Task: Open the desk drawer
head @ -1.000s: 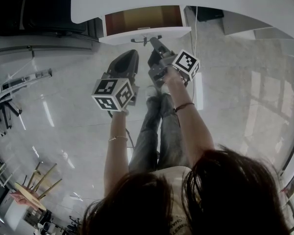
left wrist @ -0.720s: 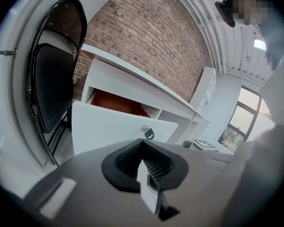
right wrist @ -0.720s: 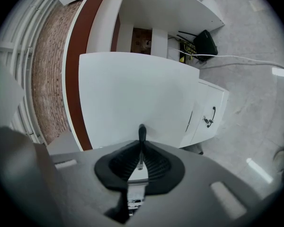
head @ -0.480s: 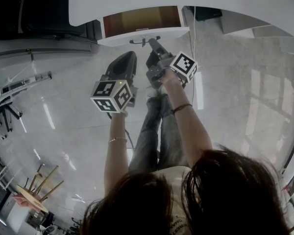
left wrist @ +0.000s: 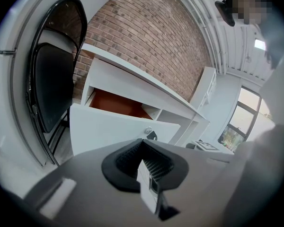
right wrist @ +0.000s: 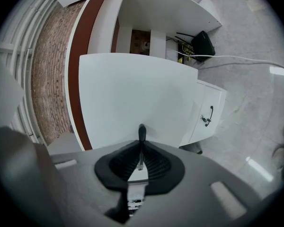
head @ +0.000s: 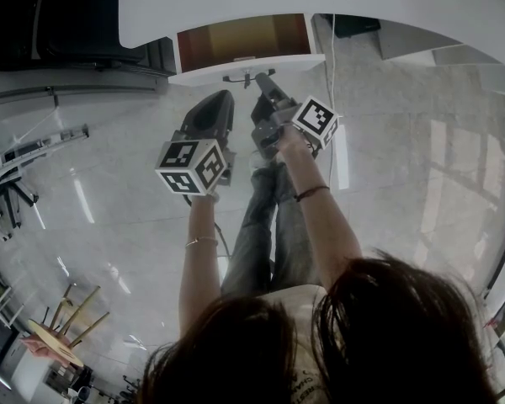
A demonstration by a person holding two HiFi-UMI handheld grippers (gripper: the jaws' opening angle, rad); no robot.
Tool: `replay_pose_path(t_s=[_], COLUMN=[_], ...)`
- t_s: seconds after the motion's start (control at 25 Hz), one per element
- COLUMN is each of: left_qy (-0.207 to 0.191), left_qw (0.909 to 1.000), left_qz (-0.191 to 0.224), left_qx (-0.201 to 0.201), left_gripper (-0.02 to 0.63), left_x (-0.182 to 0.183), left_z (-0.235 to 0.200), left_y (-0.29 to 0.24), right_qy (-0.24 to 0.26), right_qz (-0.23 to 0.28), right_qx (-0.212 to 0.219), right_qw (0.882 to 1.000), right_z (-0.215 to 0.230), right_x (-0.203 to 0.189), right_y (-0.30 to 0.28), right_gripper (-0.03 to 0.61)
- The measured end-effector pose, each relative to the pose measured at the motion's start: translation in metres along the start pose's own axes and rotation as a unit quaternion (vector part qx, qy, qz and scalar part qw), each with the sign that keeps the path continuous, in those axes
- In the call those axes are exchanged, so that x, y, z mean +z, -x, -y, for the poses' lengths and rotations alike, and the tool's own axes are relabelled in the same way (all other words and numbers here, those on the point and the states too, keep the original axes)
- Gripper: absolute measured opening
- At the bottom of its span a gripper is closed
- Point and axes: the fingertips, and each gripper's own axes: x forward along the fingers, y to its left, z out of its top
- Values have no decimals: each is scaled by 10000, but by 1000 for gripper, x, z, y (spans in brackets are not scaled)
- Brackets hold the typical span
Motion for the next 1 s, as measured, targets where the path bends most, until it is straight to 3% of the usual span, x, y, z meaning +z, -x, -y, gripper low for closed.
replay_pose_path(t_s=[1.0], left_qy=[49], left_qw=[9999], left_qz=[-150], left_qx=[8], left_gripper=[-2], left_x=[-6], left_z=[-2], left_y=[-3], right_qy=[-9], right_qz=[-67], right_qx=[-61], right_qw=[10000], right_z=[3], right_x=[-4], right_y=[3], right_gripper=[26])
